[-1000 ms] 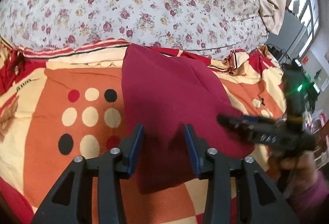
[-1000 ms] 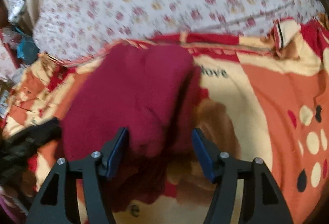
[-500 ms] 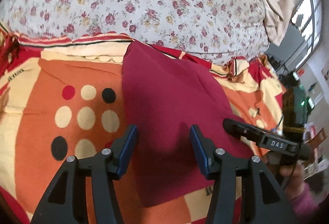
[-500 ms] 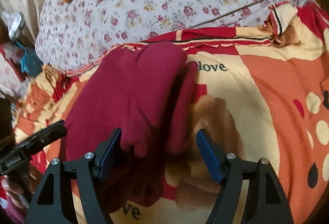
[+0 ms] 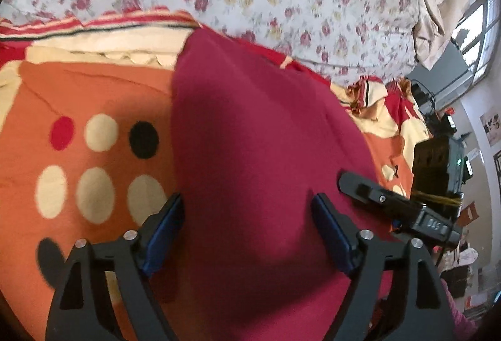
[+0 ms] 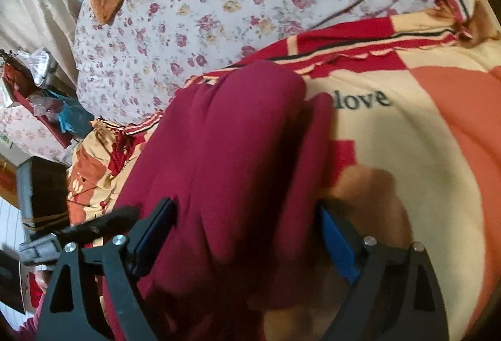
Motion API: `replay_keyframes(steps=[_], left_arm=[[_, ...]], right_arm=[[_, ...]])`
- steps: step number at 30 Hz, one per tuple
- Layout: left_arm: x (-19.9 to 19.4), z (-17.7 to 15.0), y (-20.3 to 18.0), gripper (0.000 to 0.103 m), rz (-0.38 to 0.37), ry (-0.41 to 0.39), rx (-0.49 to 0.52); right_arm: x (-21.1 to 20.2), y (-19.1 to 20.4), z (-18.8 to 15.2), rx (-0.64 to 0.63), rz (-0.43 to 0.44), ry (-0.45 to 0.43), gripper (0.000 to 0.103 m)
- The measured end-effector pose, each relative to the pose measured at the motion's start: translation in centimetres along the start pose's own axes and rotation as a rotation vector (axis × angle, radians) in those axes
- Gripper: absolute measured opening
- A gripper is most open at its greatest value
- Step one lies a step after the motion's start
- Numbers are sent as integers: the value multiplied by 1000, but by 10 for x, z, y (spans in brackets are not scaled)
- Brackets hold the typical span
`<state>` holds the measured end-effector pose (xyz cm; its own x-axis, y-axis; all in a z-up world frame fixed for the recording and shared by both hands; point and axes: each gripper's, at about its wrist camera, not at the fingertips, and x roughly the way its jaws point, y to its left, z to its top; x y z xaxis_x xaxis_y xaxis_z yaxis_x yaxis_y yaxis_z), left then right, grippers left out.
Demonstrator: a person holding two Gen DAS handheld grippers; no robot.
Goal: Fold small clothes
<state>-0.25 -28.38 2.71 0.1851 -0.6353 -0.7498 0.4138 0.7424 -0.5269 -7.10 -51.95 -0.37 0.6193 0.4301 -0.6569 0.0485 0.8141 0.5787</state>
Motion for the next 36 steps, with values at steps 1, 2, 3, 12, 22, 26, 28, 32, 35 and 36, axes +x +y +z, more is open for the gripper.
replay_keyframes(steps=[1, 2, 3, 12, 22, 26, 28, 32, 35, 36], left_arm=[[4, 0, 2, 65, -16, 13, -11], [8, 1, 5, 65, -42, 25, -29], [9, 1, 7, 65, -58, 30, -41], [-27, -11, -14, 33, -56, -5, 6], [-110, -71, -14, 32, -10, -41, -37], [-103, -102, 11, 34, 68, -8, -98], [-98, -113, 21, 38, 70, 4, -120], [-119, -121, 14, 41, 104, -64, -82], [-139, -123, 5, 41, 215, -145, -19], [-144, -124, 2, 41, 249, -171, -5]], right_arm=[[7, 3, 1, -8, 13, 11, 92], [8, 4, 0, -14, 7, 15, 92], [12, 10, 0, -36, -19, 6, 92], [-12, 39, -3, -79, -25, 0, 46], [-38, 107, -56, -156, 58, 101, 46], [-14, 111, -84, -184, -4, 184, 56], [-11, 109, -95, -206, -58, 190, 62], [-46, 106, -99, -196, -87, 148, 63], [-74, 114, -96, -209, -120, 91, 63], [-87, 122, -97, -236, -124, 61, 63]])
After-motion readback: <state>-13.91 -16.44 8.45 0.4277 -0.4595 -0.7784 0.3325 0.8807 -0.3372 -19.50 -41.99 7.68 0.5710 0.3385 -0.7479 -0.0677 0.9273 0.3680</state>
